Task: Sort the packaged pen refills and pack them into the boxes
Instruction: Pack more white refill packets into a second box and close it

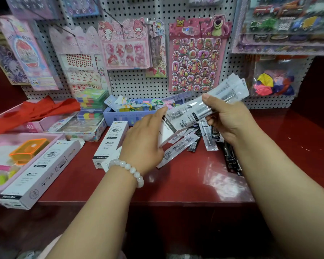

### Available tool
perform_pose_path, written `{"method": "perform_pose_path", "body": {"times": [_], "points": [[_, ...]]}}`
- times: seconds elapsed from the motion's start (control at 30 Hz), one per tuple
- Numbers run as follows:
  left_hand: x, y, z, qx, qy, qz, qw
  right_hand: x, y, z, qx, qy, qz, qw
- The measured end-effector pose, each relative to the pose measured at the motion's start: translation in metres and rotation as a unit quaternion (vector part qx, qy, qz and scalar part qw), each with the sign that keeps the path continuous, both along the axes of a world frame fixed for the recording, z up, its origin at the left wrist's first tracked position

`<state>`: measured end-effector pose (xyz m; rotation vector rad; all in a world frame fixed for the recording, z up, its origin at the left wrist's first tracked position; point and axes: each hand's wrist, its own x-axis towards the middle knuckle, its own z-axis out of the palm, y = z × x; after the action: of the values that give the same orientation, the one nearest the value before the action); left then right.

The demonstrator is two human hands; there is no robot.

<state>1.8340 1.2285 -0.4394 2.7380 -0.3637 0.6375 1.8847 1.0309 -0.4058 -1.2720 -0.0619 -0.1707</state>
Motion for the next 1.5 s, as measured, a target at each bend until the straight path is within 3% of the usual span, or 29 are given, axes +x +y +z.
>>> {"method": "perform_pose_path", "body": {"times": [0.17,0.27,0.53,0.63,0.7,0.8,0.83,0.93,1.07,1.17,1.23,1.3,1.4,1.5], "points": [[0.000,-0.007,-0.003,0.038,-0.021,-0.007,0.999,-0.001,-0.004,0.003,-0.015,-0.004,-0.053,0.998],[0.001,-0.011,-0.005,0.058,-0.021,-0.005,0.998,-0.004,0.000,0.001,-0.050,-0.005,-0.022,0.998],[-0.001,-0.017,-0.004,-0.010,-0.030,-0.015,0.999,-0.013,0.026,0.000,-0.205,-0.051,0.054,0.976],[-0.003,-0.017,0.000,-0.024,-0.042,-0.022,0.999,-0.011,0.026,0.006,-0.110,-0.114,0.005,0.987],[-0.003,-0.017,0.000,-0.033,-0.041,-0.025,0.998,-0.011,0.025,0.006,-0.161,-0.192,-0.060,0.966],[-0.001,-0.015,0.000,-0.045,-0.030,-0.023,0.998,-0.007,0.024,-0.002,-0.365,-0.215,-0.092,0.901],[-0.001,-0.015,0.000,-0.048,-0.027,-0.023,0.998,-0.007,0.024,-0.002,-0.383,-0.217,-0.096,0.893],[-0.001,-0.016,0.001,-0.051,-0.027,-0.023,0.998,-0.009,0.025,0.001,-0.318,-0.224,-0.088,0.917],[-0.002,-0.015,0.001,-0.063,-0.033,-0.021,0.997,-0.011,0.027,-0.002,-0.448,-0.214,-0.022,0.868],[-0.002,-0.013,0.000,-0.060,-0.036,-0.017,0.997,-0.017,0.026,0.001,-0.364,-0.211,-0.076,0.904],[-0.002,-0.014,0.001,-0.057,-0.037,-0.019,0.998,-0.021,0.024,0.003,-0.341,-0.270,-0.131,0.891],[-0.002,-0.015,0.000,-0.055,-0.034,-0.020,0.998,-0.023,0.025,0.002,-0.379,-0.297,-0.105,0.870],[-0.001,-0.014,-0.001,-0.053,-0.030,-0.015,0.998,-0.026,0.025,0.000,-0.356,-0.262,-0.023,0.897],[0.000,-0.013,-0.001,-0.046,-0.034,-0.014,0.998,-0.021,0.020,0.001,-0.334,-0.274,-0.063,0.900]]}}
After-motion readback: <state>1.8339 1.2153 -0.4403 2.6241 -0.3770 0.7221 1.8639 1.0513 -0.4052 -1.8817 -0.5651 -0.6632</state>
